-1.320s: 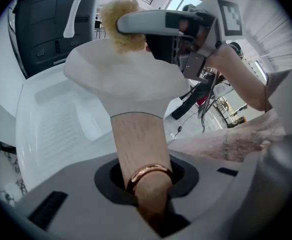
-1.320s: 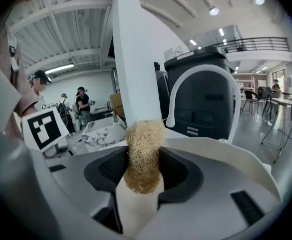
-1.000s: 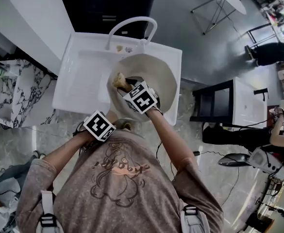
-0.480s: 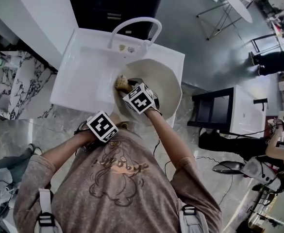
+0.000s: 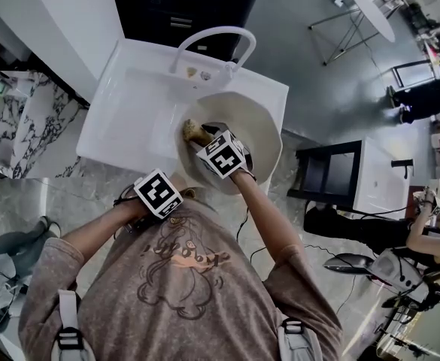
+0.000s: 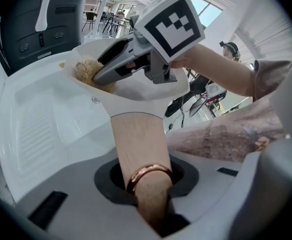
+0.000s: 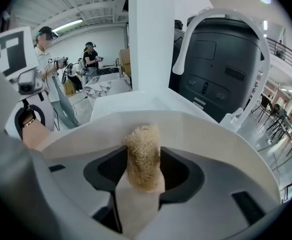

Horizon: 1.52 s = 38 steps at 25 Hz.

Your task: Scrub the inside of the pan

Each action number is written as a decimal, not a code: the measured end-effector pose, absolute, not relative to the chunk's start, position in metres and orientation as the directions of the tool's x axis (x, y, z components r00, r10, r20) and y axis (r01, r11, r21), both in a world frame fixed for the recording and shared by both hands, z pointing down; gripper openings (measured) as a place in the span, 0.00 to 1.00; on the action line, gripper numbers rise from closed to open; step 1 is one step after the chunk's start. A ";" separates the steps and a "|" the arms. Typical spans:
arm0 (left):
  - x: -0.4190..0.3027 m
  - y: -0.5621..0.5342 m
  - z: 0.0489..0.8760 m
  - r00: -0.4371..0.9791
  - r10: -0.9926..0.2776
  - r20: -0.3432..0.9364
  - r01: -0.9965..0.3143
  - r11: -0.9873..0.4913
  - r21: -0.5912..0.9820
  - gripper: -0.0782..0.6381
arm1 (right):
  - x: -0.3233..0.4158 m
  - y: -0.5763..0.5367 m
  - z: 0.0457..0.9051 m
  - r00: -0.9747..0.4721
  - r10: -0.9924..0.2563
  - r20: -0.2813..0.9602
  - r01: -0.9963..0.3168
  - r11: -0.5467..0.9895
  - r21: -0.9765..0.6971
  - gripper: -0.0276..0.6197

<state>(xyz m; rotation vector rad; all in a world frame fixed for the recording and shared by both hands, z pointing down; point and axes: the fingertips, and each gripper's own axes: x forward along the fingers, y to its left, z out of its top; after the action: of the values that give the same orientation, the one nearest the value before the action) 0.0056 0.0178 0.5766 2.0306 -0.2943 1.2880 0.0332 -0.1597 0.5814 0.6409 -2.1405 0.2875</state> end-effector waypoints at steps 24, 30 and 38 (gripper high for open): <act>-0.001 0.023 0.576 0.462 0.142 0.876 -0.544 -0.734 0.406 0.25 | 0.063 -0.233 0.561 -0.364 -0.537 0.761 -0.593 0.764 0.255 0.28; -0.004 0.024 0.577 0.462 0.133 0.877 -0.551 -0.732 0.401 0.25 | 0.100 -0.246 0.555 -0.273 -0.583 0.765 -0.621 0.714 0.323 0.28; -0.007 0.021 0.576 0.461 0.122 0.879 -0.549 -0.739 0.390 0.25 | 0.129 -0.247 0.549 -0.180 -0.575 0.798 -0.581 0.717 0.386 0.28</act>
<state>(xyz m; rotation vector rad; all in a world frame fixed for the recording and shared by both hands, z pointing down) -0.0065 0.0209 0.5757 2.0519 -0.3539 1.3082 0.1288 -0.2475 0.5489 0.9026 -1.8425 0.0067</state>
